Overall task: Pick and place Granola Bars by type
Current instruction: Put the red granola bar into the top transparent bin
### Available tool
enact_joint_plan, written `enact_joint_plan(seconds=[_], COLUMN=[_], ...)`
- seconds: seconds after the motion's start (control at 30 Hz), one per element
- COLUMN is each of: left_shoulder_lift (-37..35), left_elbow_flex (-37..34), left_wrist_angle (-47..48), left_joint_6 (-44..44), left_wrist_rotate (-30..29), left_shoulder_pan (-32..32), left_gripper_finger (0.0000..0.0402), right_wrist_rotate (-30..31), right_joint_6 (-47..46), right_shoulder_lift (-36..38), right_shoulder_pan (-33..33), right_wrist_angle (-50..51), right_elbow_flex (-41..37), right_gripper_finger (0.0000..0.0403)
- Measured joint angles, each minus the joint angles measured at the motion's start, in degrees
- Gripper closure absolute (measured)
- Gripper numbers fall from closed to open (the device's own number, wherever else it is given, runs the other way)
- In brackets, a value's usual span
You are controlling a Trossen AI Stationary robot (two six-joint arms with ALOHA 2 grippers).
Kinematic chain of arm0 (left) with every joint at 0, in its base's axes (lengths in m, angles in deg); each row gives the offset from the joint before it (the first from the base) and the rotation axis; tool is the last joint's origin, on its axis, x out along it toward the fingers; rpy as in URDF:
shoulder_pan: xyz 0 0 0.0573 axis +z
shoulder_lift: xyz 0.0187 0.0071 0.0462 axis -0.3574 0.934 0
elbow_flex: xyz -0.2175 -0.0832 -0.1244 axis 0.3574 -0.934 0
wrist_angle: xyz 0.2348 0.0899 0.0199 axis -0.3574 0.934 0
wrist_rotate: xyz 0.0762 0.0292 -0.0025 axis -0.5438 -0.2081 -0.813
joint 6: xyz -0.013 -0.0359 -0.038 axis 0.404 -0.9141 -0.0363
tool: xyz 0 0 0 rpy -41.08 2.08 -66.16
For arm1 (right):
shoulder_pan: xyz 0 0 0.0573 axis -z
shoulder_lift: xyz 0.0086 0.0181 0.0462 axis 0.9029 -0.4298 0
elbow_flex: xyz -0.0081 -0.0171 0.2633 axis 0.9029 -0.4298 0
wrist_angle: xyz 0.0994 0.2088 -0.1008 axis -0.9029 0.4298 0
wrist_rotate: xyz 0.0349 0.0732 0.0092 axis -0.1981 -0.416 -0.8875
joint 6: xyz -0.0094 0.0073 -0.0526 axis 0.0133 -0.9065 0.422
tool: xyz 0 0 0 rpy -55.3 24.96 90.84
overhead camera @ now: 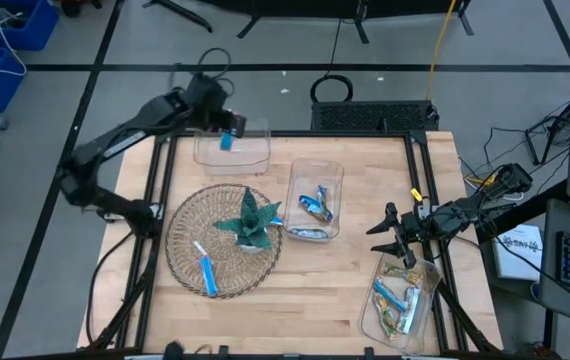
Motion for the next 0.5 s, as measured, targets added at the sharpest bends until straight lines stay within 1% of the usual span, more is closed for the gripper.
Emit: enact_joint_plan(seconds=[0.07,0.13,0.33,0.5], left_shoulder_lift=[3.08,6.03,14.18,20.45], left_elbow_flex=[-0.01,-0.01,-0.01,-0.01], left_wrist_angle=[-1.20,-2.14,-5.09,-9.05], left_joint_6=[2.61,5.16,11.27,12.27], left_wrist_rotate=[2.49,3.28,1.89,1.38], left_shoulder_pan=[1.32,1.79,1.85,1.85], left_gripper_finger=[0.0389,0.0389,0.0389,0.0389], right_wrist_rotate=[-0.01,0.00,0.00,-0.02], right_joint_6=[0.00,-0.01,-0.02,0.00], right_shoulder_lift=[0.00,0.00,0.00,-0.01], right_shoulder_pan=[-0.01,-0.01,0.00,0.00], right_wrist_angle=[0.01,0.02,0.01,0.02], right_elbow_flex=[0.00,0.00,0.00,0.00], right_gripper_finger=[0.0188,0.0188,0.0188,0.0188])
